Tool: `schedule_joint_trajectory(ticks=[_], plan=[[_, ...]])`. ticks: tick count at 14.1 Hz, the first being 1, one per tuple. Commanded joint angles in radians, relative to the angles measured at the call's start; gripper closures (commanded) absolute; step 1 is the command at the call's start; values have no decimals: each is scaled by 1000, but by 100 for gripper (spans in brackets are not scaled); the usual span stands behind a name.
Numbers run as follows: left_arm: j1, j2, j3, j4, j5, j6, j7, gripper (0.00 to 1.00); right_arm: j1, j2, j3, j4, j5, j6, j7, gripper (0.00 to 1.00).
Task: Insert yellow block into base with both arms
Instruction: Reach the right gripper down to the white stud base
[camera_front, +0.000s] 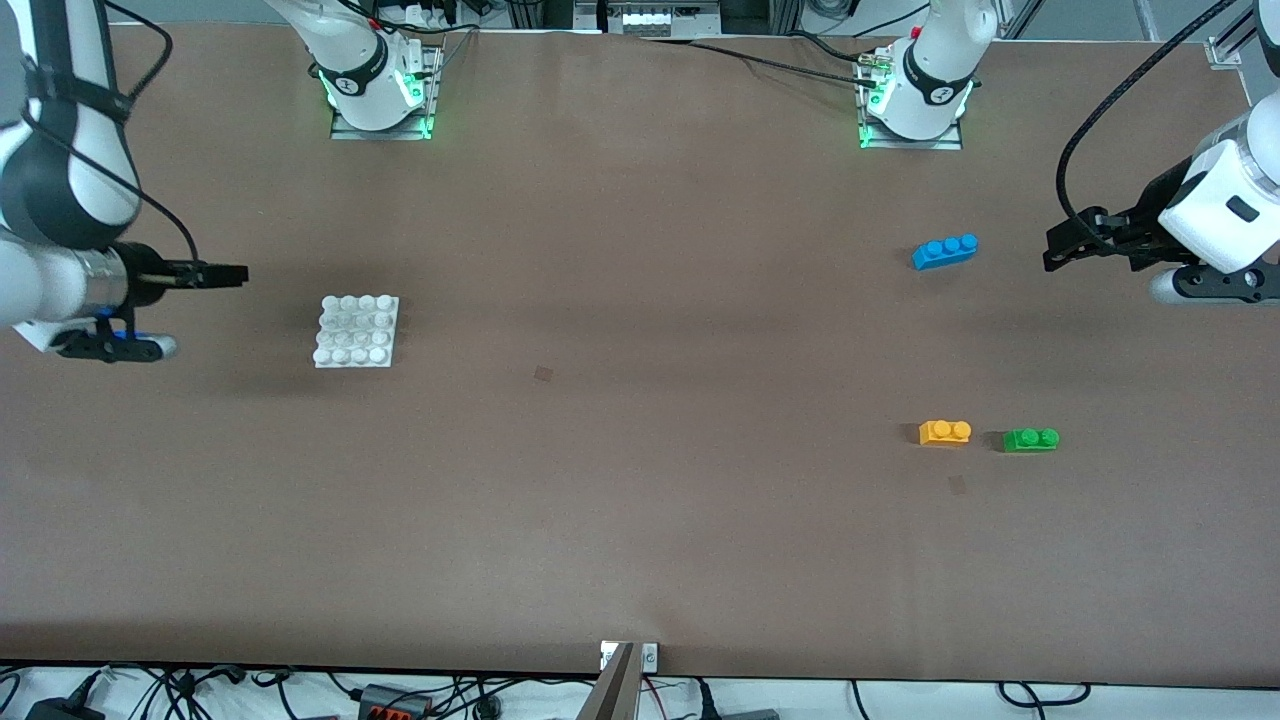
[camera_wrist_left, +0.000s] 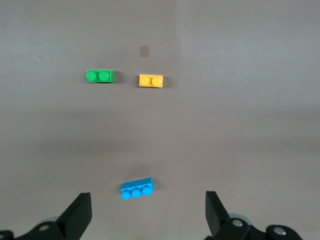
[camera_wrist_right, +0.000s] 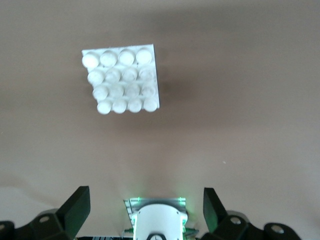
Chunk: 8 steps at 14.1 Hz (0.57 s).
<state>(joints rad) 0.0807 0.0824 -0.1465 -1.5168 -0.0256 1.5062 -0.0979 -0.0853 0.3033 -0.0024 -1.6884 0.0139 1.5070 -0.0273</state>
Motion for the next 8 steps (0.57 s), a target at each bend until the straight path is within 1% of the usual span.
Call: schedule_joint_trajectory(ticks=[1, 2, 3, 6, 8], plan=[[7, 13, -4, 30, -10, -17, 9, 0, -36, 19, 12, -115, 58, 160, -8, 0], [8, 13, -4, 30, -10, -17, 9, 0, -37, 14, 10, -184, 116, 236, -19, 0], [7, 13, -4, 30, -10, -17, 9, 0, -39, 14, 10, -251, 148, 322, -41, 0], [7, 13, -4, 30, -10, -17, 9, 0, -33, 16, 15, -416, 158, 568, -80, 0], [8, 13, -4, 30, -10, -17, 10, 0, -9, 19, 21, -482, 161, 709, -101, 0]])
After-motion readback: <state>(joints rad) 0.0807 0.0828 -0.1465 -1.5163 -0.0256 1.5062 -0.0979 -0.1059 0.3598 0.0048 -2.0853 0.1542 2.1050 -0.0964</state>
